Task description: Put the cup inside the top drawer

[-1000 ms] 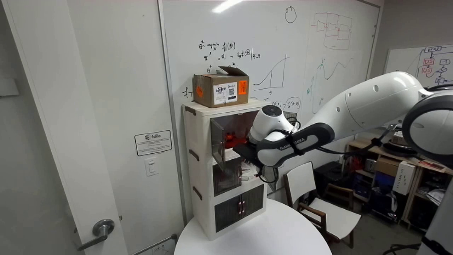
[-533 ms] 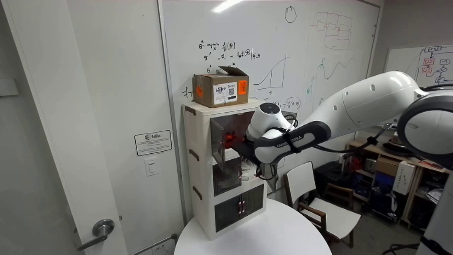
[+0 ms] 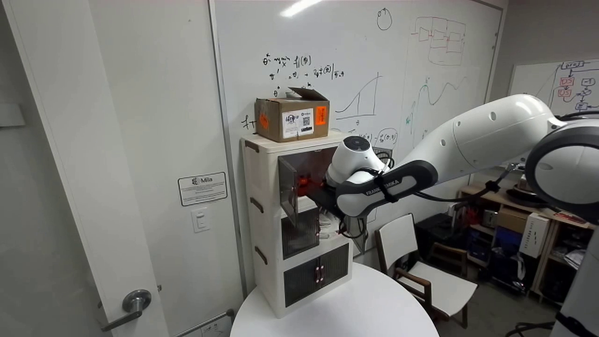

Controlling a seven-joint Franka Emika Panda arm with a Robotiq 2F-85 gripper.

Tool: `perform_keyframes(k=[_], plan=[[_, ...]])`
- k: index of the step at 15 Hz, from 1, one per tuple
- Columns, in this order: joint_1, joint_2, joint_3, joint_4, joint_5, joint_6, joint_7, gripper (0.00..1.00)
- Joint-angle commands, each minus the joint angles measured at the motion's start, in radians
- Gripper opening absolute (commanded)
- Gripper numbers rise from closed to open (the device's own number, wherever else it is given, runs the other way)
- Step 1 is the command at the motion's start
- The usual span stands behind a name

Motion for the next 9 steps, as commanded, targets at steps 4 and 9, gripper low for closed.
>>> perform_keyframes(k=[4,9], plan=[[-0.012,0.026,-0.009,0.035,-0.076,0.002,0.06,0.04],[-0.026,0.096,-0.031,0.129,-0.099,0.002,0.078,0.04]])
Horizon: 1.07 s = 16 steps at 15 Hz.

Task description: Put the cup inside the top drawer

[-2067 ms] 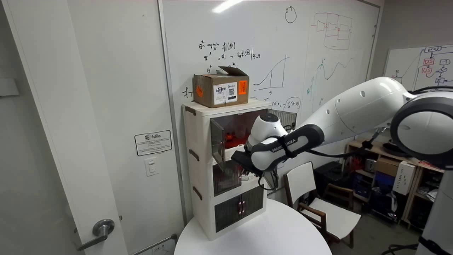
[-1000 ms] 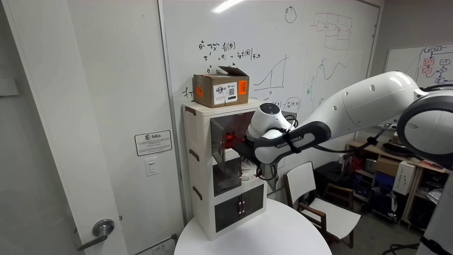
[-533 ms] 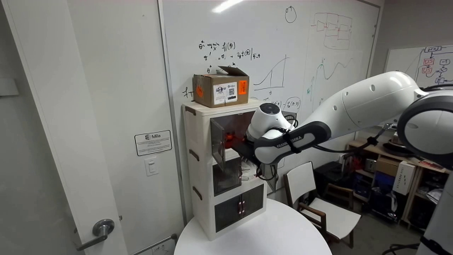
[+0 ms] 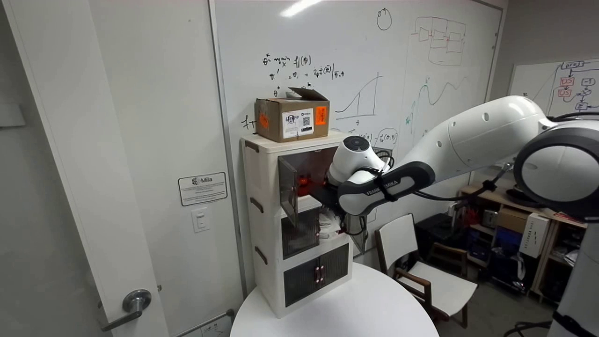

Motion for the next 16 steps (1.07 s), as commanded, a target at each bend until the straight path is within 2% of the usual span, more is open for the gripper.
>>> perform_keyframes(k=[1,5,15,16], plan=[[-0.012,0.079,-0.015,0.114,-0.038,0.001,0.043,0.04],[-0.012,0.187,-0.028,0.258,-0.006,-0.007,0.023,0.04],[-0.004,0.399,-0.061,0.567,-0.006,-0.059,0.027,0.04],[0.022,0.417,-0.095,0.594,0.019,-0.069,0.009,0.04]])
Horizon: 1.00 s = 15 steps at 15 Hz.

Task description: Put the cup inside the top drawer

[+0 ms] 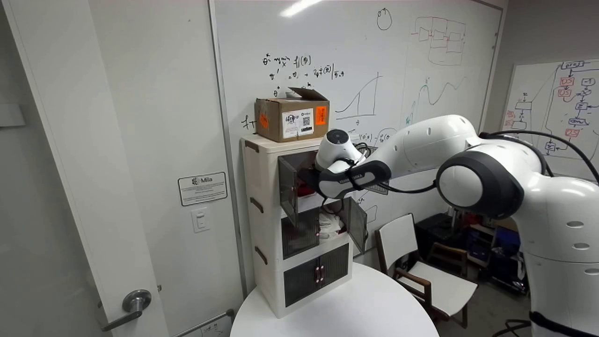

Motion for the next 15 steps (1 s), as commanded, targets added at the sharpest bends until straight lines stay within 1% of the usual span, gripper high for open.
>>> perform_keyframes(k=[1,8,15], plan=[[0.033,0.087,-0.05,0.146,0.03,-0.058,0.002,0.04],[0.032,0.188,-0.066,0.301,0.076,-0.174,-0.027,0.04],[0.02,0.277,-0.052,0.445,0.143,-0.268,-0.074,0.04]])
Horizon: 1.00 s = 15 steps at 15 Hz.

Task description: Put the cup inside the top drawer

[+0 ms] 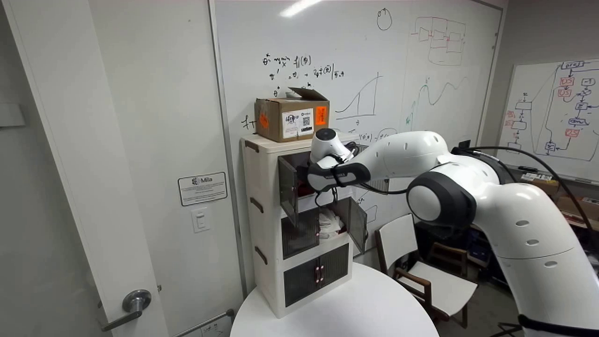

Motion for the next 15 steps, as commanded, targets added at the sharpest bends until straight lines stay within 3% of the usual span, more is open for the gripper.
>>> perform_keyframes(k=[1,9,15], plan=[[0.002,0.069,-0.004,0.129,0.055,-0.068,-0.053,0.04],[-0.006,0.126,0.002,0.231,0.107,-0.157,-0.116,0.04],[-0.046,0.156,0.054,0.316,0.222,-0.301,-0.267,0.05]])
